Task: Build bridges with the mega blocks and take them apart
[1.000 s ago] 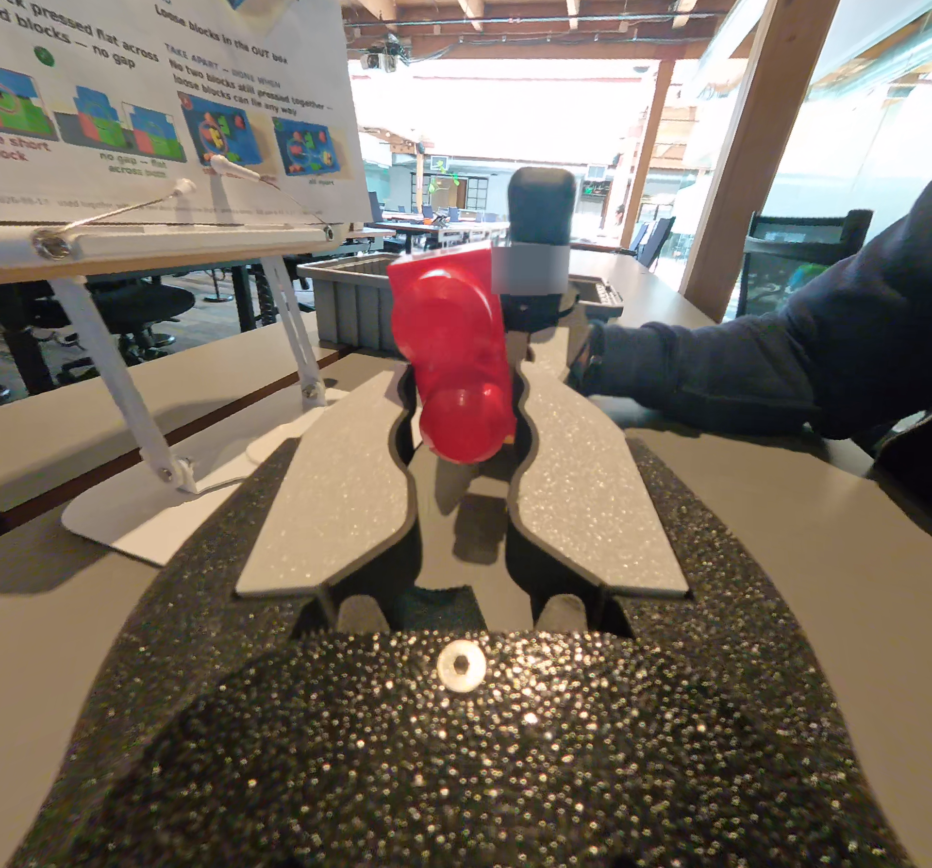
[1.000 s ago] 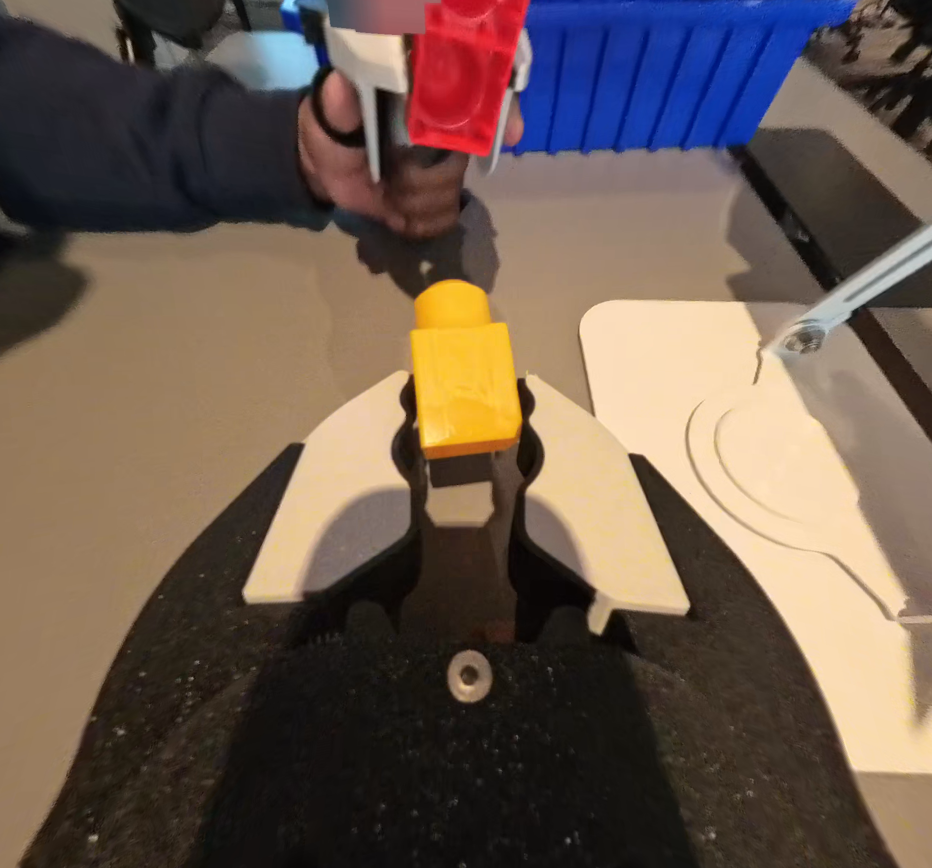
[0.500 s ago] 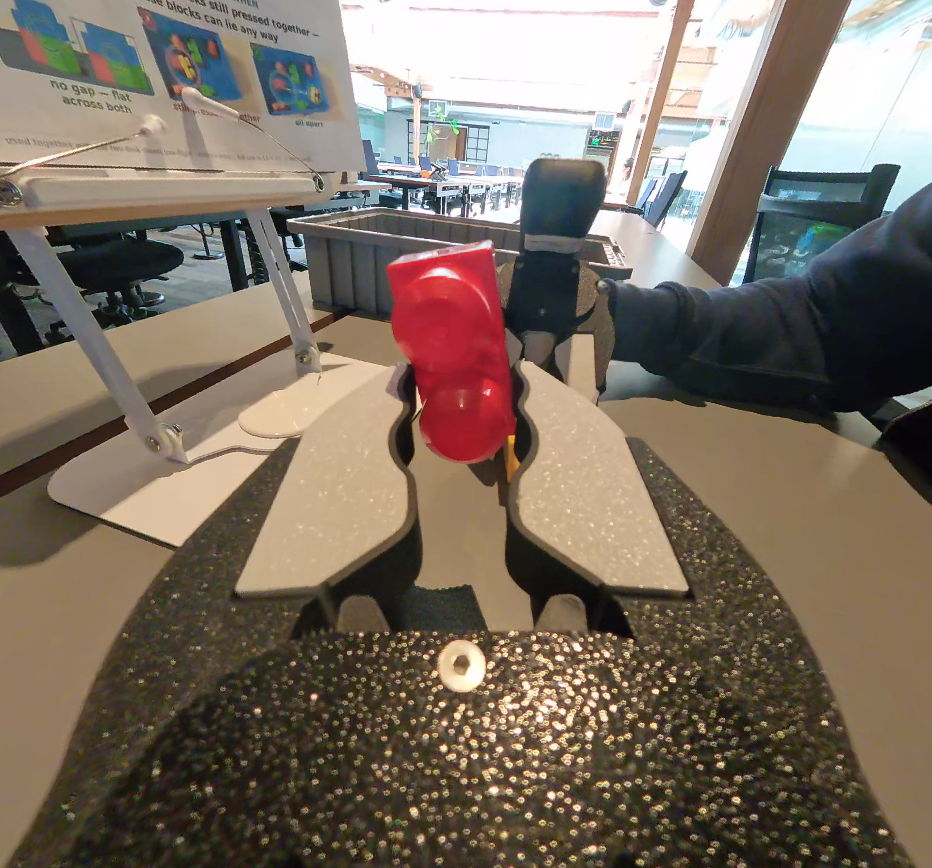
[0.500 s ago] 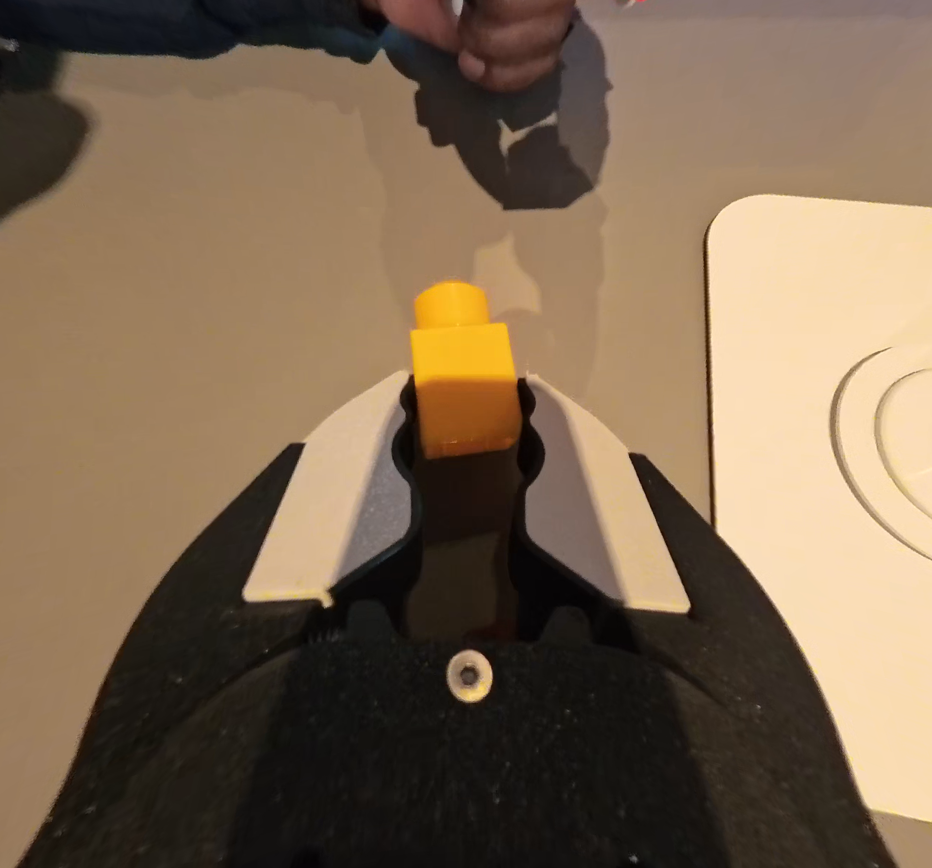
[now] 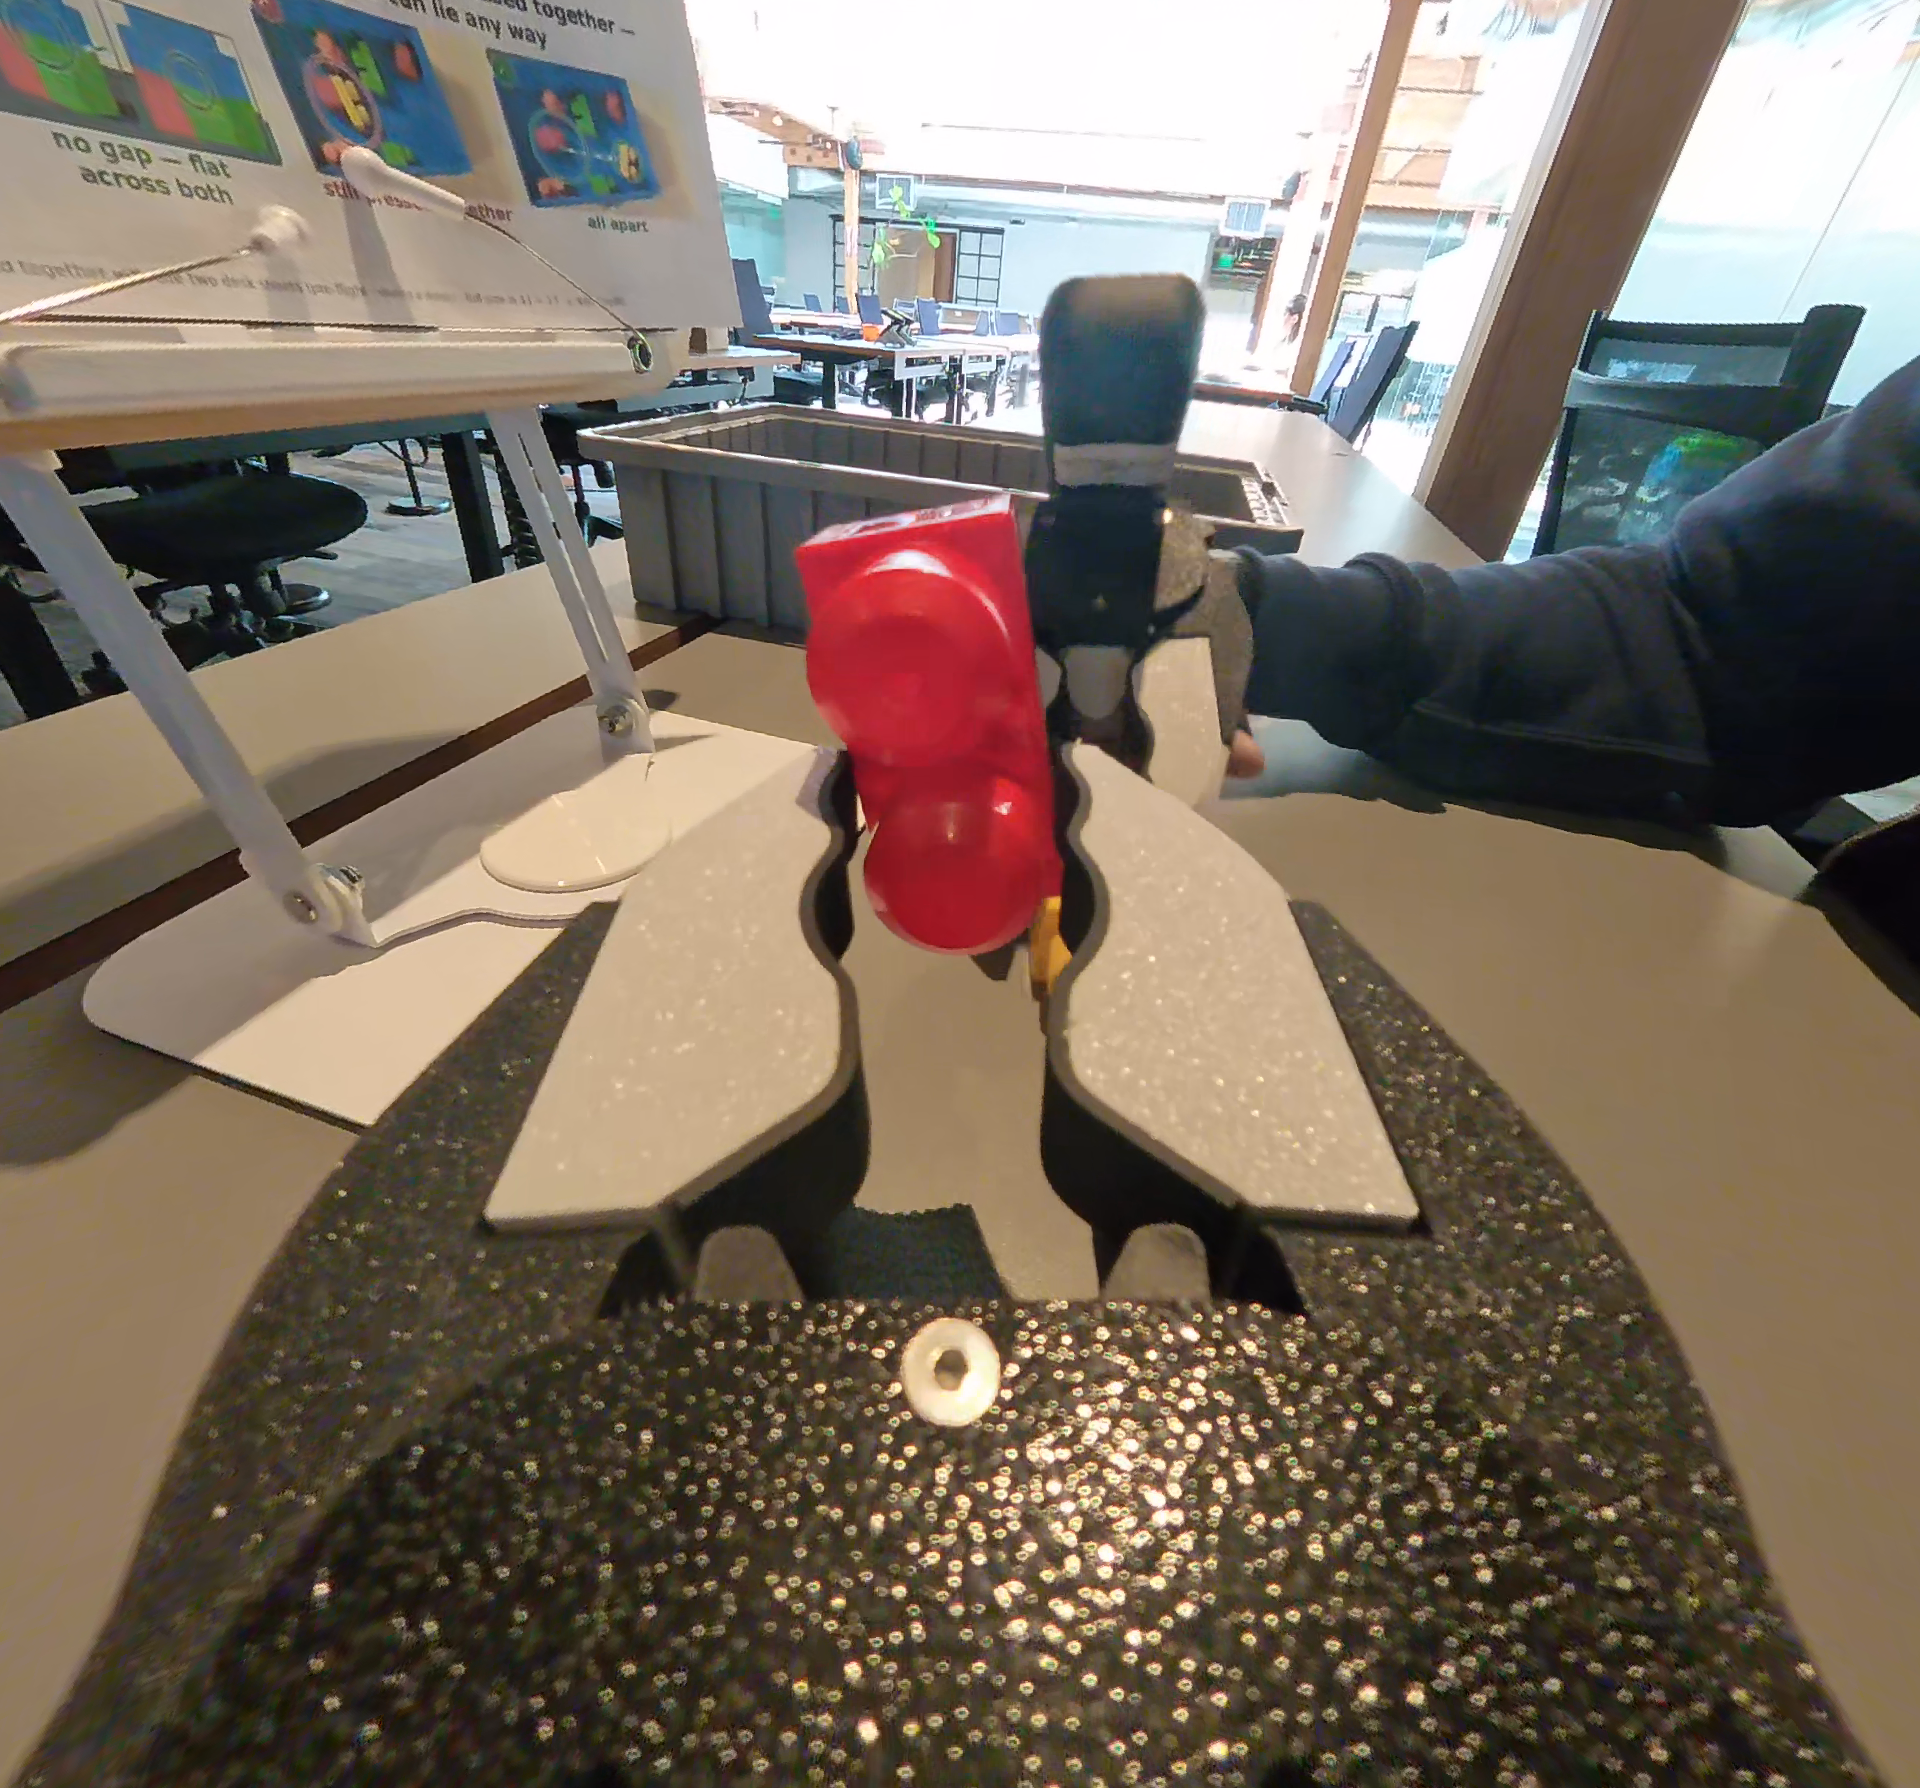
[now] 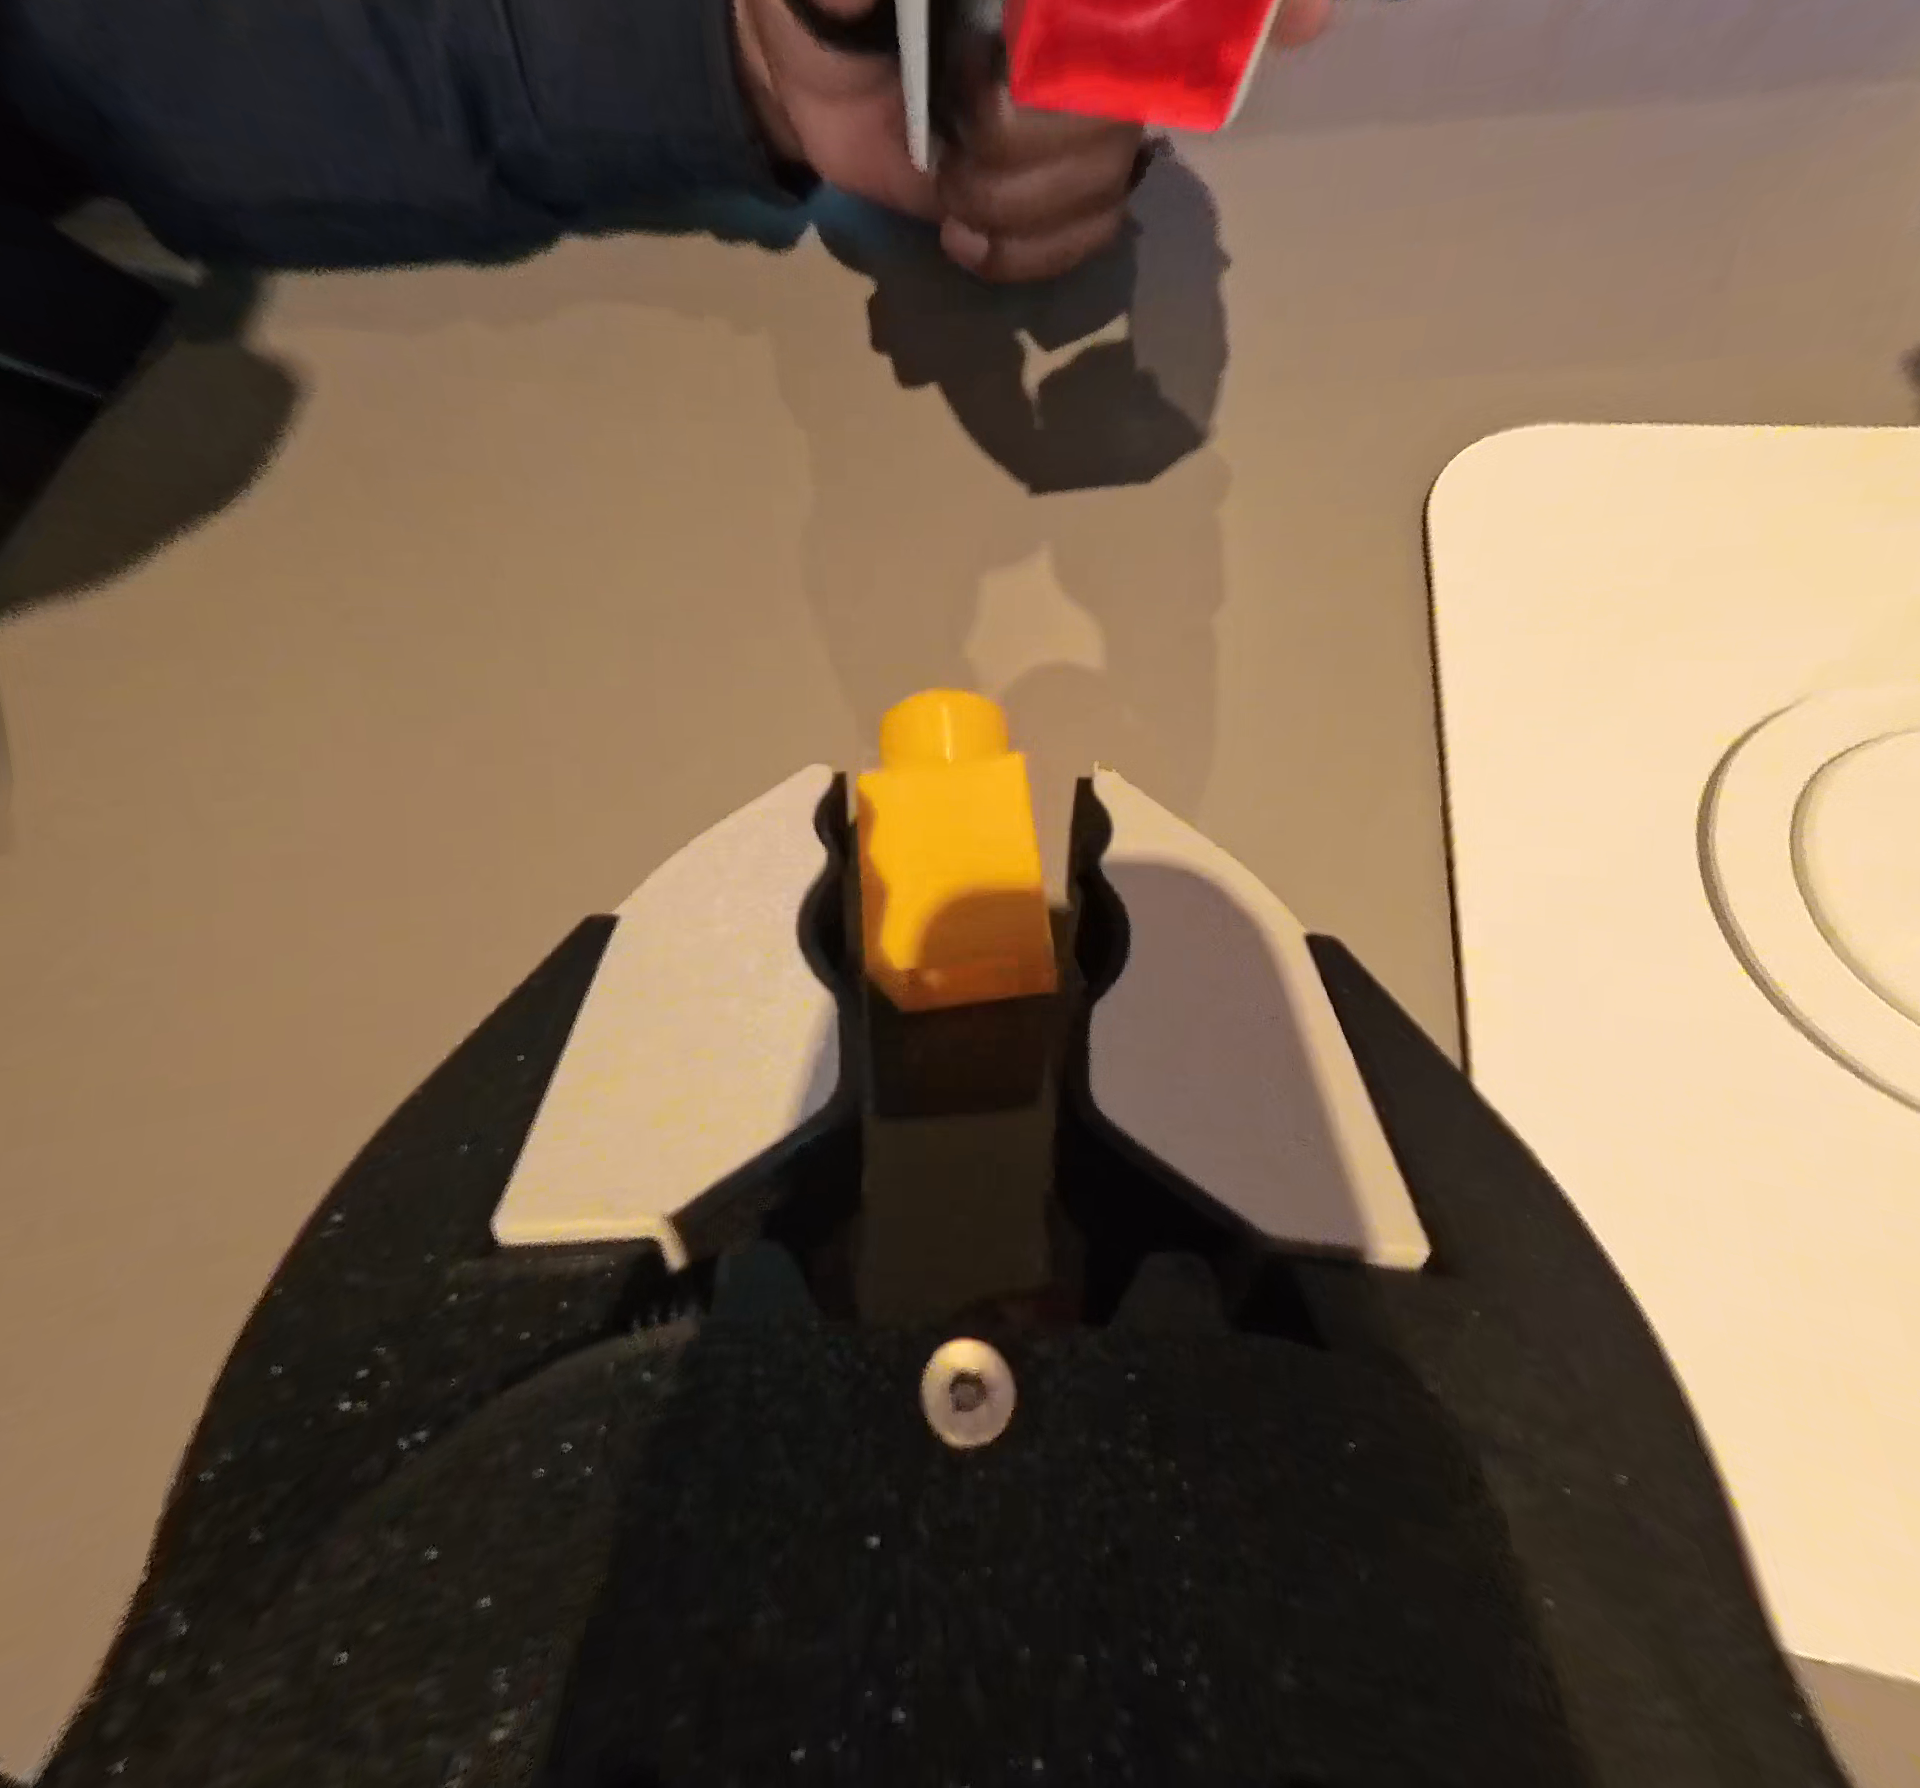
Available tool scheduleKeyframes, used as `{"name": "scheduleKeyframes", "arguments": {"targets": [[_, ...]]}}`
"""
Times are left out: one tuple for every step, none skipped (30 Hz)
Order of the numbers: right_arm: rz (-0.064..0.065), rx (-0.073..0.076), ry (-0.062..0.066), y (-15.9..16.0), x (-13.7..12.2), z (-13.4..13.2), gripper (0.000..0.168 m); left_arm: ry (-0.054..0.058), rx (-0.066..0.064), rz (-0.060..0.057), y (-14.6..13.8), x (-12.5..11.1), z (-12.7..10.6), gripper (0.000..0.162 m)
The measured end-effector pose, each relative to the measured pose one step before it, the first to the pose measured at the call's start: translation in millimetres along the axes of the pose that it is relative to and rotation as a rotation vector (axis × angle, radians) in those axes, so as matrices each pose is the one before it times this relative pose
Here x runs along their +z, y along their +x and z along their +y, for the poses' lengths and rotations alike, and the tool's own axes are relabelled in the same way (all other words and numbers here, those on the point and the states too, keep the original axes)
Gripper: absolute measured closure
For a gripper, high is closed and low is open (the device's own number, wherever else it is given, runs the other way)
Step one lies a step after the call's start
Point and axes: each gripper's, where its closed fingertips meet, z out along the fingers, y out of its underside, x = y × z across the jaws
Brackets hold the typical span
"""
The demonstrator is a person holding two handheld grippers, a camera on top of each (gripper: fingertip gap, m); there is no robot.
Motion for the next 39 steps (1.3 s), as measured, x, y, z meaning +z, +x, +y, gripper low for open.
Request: {"name": "scheduleKeyframes", "arguments": {"targets": [[-0.0061,0.0154,0.0333,0.87,-3.14,-3.4,0.125,-0.0007,-0.0003,0.0,0.07,0.09,0.09,0.126],[-0.0055,0.0131,0.0325,0.82,-3.07,-3.35,0.121,-0.0003,-0.0003,-0.0004,-0.07,0.07,0.03,0.126],[-0.0036,0.0124,0.0321,1.0,-2.93,-3.49,0.118,0.0,0.0,-0.0005,-0.06,0.0,-0.01,0.126],[-0.0028,0.0128,0.0328,1.07,-2.94,-3.53,0.115,-0.0006,-0.0003,-0.0004,-0.08,0.05,0.07,0.126],[-0.0025,0.0127,0.0361,1.42,-3.12,-4.03,0.112,-0.0012,0.0003,-0.0005,-0.08,0.14,0.16,0.126],[0.0013,0.0124,0.0435,1.99,-3.56,-4.94,0.108,-0.0017,0.0006,-0.0008,0.02,0.19,0.25,0.126],[0.0064,0.0128,0.0525,2.81,-4.1,-6.23,0.105,-0.0035,0.0006,-0.0019,-0.16,0.15,0.37,0.126],[0.0078,0.0145,0.0616,3.18,-4.45,-7.6,0.104,-0.0106,0.0029,-0.0066,-0.74,0.18,1.21,0.126],[0.0085,0.0148,0.0666,3.08,-4.58,-8.97,0.105,-0.0242,0.0057,-0.015,-1.99,0.19,2.84,0.127],[0.0129,0.0087,0.0638,2.96,-4.01,-10.19,0.105,-0.039,0.0079,-0.0212,-2.84,0.29,4.44,0.126],[0.0172,-0.0041,0.0533,1.91,-3.1,-10.65,0.107,-0.0463,0.0149,-0.0182,-1.95,0.47,5.04,0.126],[0.0234,-0.0211,0.0346,1.17,-1.54,-9.27,0.108,-0.0434,0.0246,-0.0145,-0.59,0.62,4.22,0.127],[0.0332,-0.0382,0.0137,1.33,0.0,-6.45,0.108,-0.0332,0.0264,-0.0079,1.04,0.77,2.5,0.126],[0.0366,-0.0474,-0.0004,1.26,1.05,-3.74,0.108,-0.0241,0.02,-0.0029,1.8,1.14,1.29,0.126],[0.0299,-0.0453,-0.0084,0.18,1.87,-1.59,0.109,-0.0172,0.0145,0.0014,2.34,1.64,0.79,0.126],[0.0206,-0.0375,-0.0157,-0.85,2.64,0.31,0.109,-0.0155,0.0133,0.0067,3.12,2.5,1.34,0.126],[0.0133,-0.0318,-0.0212,-1.46,3.17,1.64,0.108,-0.0196,0.0122,0.0099,3.47,3.22,2.43,0.126],[0.0108,-0.0309,-0.0231,-1.84,3.51,2.14,0.107,-0.0261,0.011,0.0065,2.78,3.74,3.93,0.126],[0.008,-0.0298,-0.0235,-2.11,3.38,2.13,0.107,-0.031,0.0136,0.0008,1.86,3.76,4.79,0.126],[0.0037,-0.0289,-0.0236,-2.59,3.2,2.02,0.106,-0.0353,0.0161,-0.0034,1.16,3.55,5.39,0.126],[0.0067,-0.0328,-0.0222,-2.35,2.7,1.41,0.107,-0.0369,0.0169,-0.0048,0.89,3.08,5.36,0.126],[0.0093,-0.0346,-0.0228,-1.97,2.26,1.15,0.108,-0.035,0.0179,-0.0059,0.56,2.62,5.02,0.126],[0.002,-0.0284,-0.0273,-2.38,2.25,1.65,0.108,-0.0297,0.0163,-0.0031,0.85,2.17,4.1,0.126],[-0.0064,-0.0198,-0.0289,-2.82,2.15,2.41,0.107,-0.0193,0.0121,-0.0004,1.02,1.59,2.58,0.126],[-0.0071,-0.0132,-0.0228,-2.6,2.03,2.34,0.107,-0.0128,0.0078,0.0008,0.95,1.23,1.53,0.126],[-0.0078,-0.0065,-0.0135,-2.33,1.71,1.9,0.107,-0.0099,0.0062,0.0019,0.93,0.87,1.02,0.126],[-0.0103,0.0003,-0.0077,-2.2,1.47,1.47,0.108,-0.0093,0.0072,0.0008,0.68,0.65,1.18,0.126],[-0.0106,0.005,-0.0062,-1.83,1.36,1.41,0.108,-0.0089,0.0075,-0.0002,0.56,0.56,1.05,0.126],[-0.0111,0.0063,-0.0071,-1.58,1.24,1.75,0.109,-0.0087,0.0068,0.0005,0.56,0.38,1.04,0.126],[-0.0099,0.005,-0.0091,-1.37,1.21,2.27,0.109,-0.0073,0.0065,0.0004,0.56,0.48,0.84,0.126],[-0.0042,0.0011,-0.0101,-0.65,1.08,2.55,0.11,-0.0057,0.0076,0.0012,0.83,0.45,0.53,0.126],[-0.0011,-0.0023,-0.0102,-0.51,1.06,2.67,0.11,-0.0062,0.0084,0.0039,1.33,0.58,0.43,0.126],[-0.0045,-0.0021,-0.0118,-0.91,1.15,2.78,0.112,-0.0064,0.0077,0.0016,0.95,0.62,0.44,0.126],[-0.0069,-0.002,-0.0137,-1.4,1.3,2.73,0.114,-0.0068,0.0055,0.0024,1.04,0.77,0.52,0.126],[-0.0067,-0.0053,-0.0134,-1.57,1.46,2.39,0.118,-0.0055,0.0051,0.0039,1.22,0.75,0.42,0.126],[-0.0063,-0.0093,-0.0126,-1.99,1.55,2.06,0.122,-0.005,0.0048,0.0038,1.1,0.84,0.59,0.126],[-0.0049,-0.0117,-0.0132,-1.91,1.68,2.06,0.128,-0.0064,0.0036,0.0032,0.94,0.92,0.81,0.126],[-0.0024,-0.0129,-0.0144,-1.7,1.7,2.16,0.135,-0.0058,0.0036,0.0024,0.78,0.8,0.72,0.126],[0.0023,-0.0122,-0.0146,-0.91,1.72,2.05,0.14,-0.0056,0.0033,0.0027,0.8,0.71,0.77,0.126]]}}
